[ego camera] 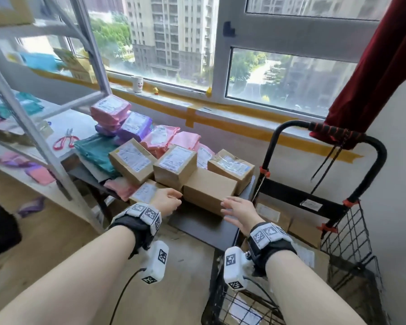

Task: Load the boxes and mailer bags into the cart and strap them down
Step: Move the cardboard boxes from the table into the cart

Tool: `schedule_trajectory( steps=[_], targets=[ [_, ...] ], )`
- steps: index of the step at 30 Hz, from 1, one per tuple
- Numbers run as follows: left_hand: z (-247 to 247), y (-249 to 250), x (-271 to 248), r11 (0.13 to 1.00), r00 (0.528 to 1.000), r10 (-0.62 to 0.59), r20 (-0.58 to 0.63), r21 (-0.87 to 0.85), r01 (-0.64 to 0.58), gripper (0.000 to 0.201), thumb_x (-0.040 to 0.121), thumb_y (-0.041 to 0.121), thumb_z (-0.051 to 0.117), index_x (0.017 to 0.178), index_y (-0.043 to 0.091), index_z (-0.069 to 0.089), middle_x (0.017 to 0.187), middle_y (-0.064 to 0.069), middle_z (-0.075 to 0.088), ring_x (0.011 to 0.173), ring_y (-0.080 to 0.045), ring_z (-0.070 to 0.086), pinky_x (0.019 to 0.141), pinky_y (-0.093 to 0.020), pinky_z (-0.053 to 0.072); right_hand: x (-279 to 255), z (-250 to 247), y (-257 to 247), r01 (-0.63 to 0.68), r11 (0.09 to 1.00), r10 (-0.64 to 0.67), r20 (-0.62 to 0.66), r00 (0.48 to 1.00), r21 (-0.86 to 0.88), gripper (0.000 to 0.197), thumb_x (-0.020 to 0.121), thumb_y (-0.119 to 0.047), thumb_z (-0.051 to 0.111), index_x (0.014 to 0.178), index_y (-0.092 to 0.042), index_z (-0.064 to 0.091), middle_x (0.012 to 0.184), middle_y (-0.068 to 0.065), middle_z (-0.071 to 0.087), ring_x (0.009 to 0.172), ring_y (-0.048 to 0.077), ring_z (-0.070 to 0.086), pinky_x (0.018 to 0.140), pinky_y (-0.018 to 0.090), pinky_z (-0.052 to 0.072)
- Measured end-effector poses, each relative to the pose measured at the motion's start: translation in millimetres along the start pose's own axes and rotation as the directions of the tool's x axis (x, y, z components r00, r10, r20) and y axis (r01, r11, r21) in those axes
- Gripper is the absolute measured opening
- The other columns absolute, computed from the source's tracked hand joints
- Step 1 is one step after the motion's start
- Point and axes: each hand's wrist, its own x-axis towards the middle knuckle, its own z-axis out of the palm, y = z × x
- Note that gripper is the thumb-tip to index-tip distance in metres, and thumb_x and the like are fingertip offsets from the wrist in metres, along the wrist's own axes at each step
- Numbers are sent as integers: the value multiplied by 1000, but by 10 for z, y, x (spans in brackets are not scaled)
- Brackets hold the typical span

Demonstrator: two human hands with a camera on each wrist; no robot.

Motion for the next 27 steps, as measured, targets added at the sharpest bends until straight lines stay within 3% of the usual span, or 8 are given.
schedule_trajectory(
  steps=[4,8,12,15,20,23,25,27],
  targets=[
    [-632,-108,560,999,1000,20,-23,47,-19,29,88,10,58,117,12,61,109,-11,63,96,-24,59,88,-36,50,420,595,-144,-6,1000,6,-11,1000,15,29,97,-15,50,124,-7,53,122,11,58,106,21,54,99,37,43],
    [-1016,-182,1153,992,998,62,1,108,-62,41,88,12,58,128,11,53,134,-12,53,125,-24,50,105,-35,41,857,1056,-277,-13,999,14,-38,999,29,33,96,-17,52,128,-10,52,129,10,54,114,21,52,103,39,43],
    [-1124,-197,1648,997,996,54,68,46,-58,50,91,13,59,137,5,43,142,-13,45,130,-26,44,108,-34,35,1184,1385,-343,-28,997,33,-70,997,69,39,99,-20,49,136,-12,45,138,6,49,130,23,43,107,40,39],
    [-1123,-231,1914,998,991,29,134,56,-37,54,92,19,58,141,6,39,144,-12,44,132,-24,43,110,-35,33,1375,1533,-340,-58,993,68,-92,994,100,41,101,-27,42,139,-14,42,138,2,49,130,20,43,110,40,33],
    [-1028,-354,2105,999,977,-2,212,-48,12,42,92,24,58,132,11,51,125,-4,60,103,-19,57,90,-34,45,1497,1638,-302,-84,980,109,-134,985,178,29,103,-29,35,119,-17,56,92,-12,63,88,9,56,104,37,34],
    [-1043,-347,2083,984,980,-35,195,-164,67,33,94,26,55,123,10,56,107,-8,63,86,-19,58,72,-31,47,1482,1642,-294,-88,975,116,-126,985,205,25,103,-28,34,110,-21,57,91,-13,63,90,9,57,103,35,35],
    [-1065,-308,2049,965,977,-53,209,-241,104,29,95,28,53,116,9,59,110,-13,63,92,-25,62,65,-30,49,1443,1617,-292,-73,976,97,-112,989,205,25,102,-29,35,110,-21,58,94,-12,63,91,9,57,100,34,35],
    [-1085,-232,1967,950,977,-51,209,-293,112,26,95,28,52,109,6,59,112,-15,63,97,-29,61,66,-31,52,1359,1580,-298,-54,978,76,-106,991,199,25,102,-29,37,103,-23,61,94,-11,65,90,10,57,99,34,35]
  ],
)
